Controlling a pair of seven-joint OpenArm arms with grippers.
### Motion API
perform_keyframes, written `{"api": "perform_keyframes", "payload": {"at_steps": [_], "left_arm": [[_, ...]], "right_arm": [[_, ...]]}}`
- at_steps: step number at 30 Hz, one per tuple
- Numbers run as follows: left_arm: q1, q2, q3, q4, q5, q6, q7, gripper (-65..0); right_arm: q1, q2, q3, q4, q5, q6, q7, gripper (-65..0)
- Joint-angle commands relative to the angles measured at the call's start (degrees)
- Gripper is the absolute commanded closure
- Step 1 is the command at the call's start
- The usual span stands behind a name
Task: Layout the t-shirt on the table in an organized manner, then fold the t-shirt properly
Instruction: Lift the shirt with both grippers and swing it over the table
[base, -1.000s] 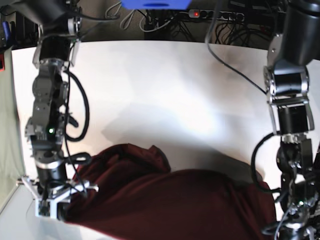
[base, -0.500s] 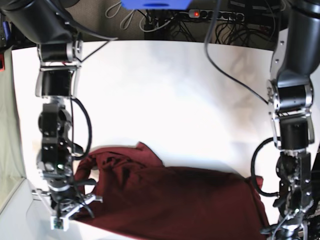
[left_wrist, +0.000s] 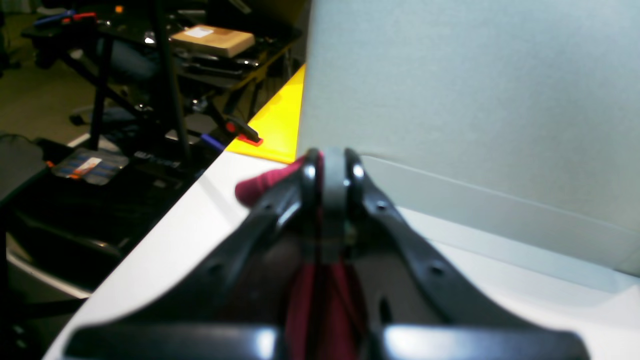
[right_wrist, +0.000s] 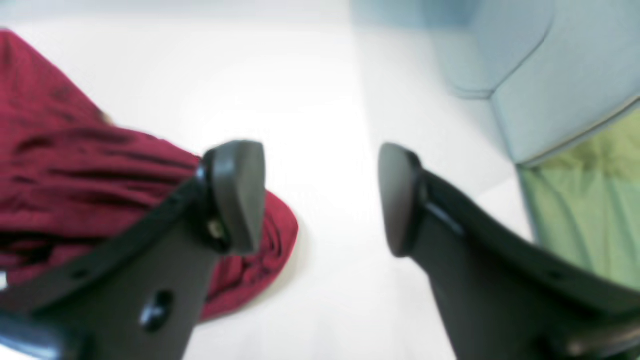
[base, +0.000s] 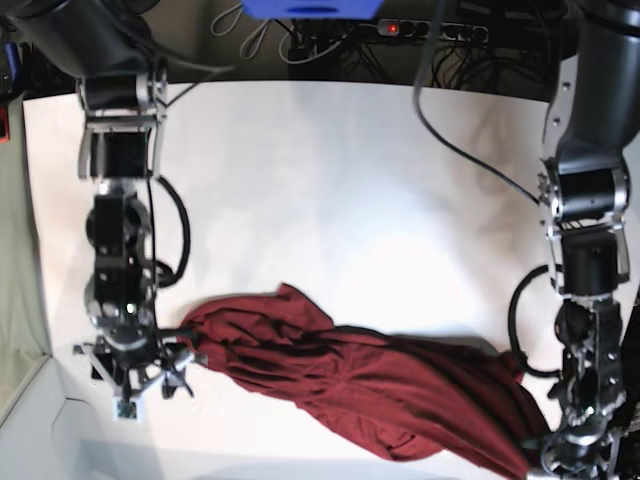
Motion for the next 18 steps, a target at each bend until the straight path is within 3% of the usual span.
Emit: {"api": "perform_keyframes", "payload": {"at_steps": [1,6,10,18], "left_arm": [[-1.2,-0.5,-0.1,0.9,0.1,0.0,-1.0,-0.1],[2.3,-1.2,-0.2,1.0,0.1,0.0,-1.0,-0.1],[5.3,-2.2,-0.5,2.1,0.1,0.1,-1.0,-0.1],[13.6,-2.5,-0.5,5.4,0.1,0.1,-0.9,-0.1]], "right_arm": [[-0.9,-0.3,-0.1,3.1,0.3,-0.3,1.0,-38.1],[-8.0,-7.1,-0.2,6.8,0.0,-0.3,1.7,-38.1],[-9.4,-10.6,-0.9,2.1,0.1,-0.2,2.9,-38.1],[-7.0,-10.9,-6.3,-11.8,0.0,-0.3,12.6,-38.1]]}}
